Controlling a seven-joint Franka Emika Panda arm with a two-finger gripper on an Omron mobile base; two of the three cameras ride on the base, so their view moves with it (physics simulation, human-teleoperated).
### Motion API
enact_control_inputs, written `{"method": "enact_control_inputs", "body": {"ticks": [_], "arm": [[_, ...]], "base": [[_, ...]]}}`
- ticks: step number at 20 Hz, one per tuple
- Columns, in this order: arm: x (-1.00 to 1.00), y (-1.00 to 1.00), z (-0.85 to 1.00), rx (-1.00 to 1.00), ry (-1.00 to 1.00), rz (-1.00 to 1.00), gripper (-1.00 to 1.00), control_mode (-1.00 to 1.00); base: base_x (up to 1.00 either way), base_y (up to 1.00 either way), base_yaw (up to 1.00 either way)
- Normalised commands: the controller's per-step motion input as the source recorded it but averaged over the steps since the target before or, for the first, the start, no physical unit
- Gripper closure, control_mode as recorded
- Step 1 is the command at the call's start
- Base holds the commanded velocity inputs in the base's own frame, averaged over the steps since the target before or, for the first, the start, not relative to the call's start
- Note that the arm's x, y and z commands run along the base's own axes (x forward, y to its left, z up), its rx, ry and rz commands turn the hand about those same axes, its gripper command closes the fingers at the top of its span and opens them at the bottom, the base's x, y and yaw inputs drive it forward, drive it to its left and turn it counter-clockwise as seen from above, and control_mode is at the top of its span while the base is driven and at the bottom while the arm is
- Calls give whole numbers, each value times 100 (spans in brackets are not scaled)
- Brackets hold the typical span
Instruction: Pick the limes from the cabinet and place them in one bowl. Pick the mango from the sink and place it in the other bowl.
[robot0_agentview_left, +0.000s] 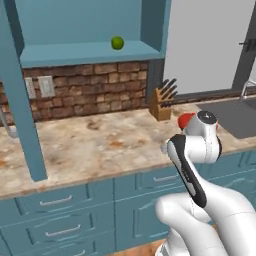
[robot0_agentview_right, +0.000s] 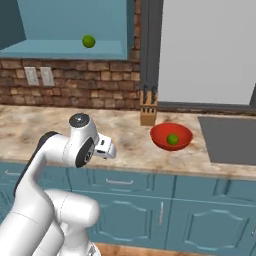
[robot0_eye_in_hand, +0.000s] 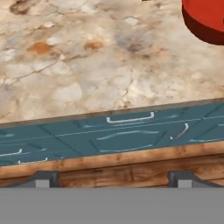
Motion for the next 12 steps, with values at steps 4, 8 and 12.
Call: {"method": "enact_control_inputs", "body": {"ticks": [4, 8, 12], "arm": [[0, 0, 0, 0, 0, 0, -100, 100], [0, 0, 0, 0, 0, 0, -100, 100], [0, 0, 0, 0, 0, 0, -100, 100]], "base": [[-10, 100, 0], [17, 39, -4], [45, -55, 5]]}}
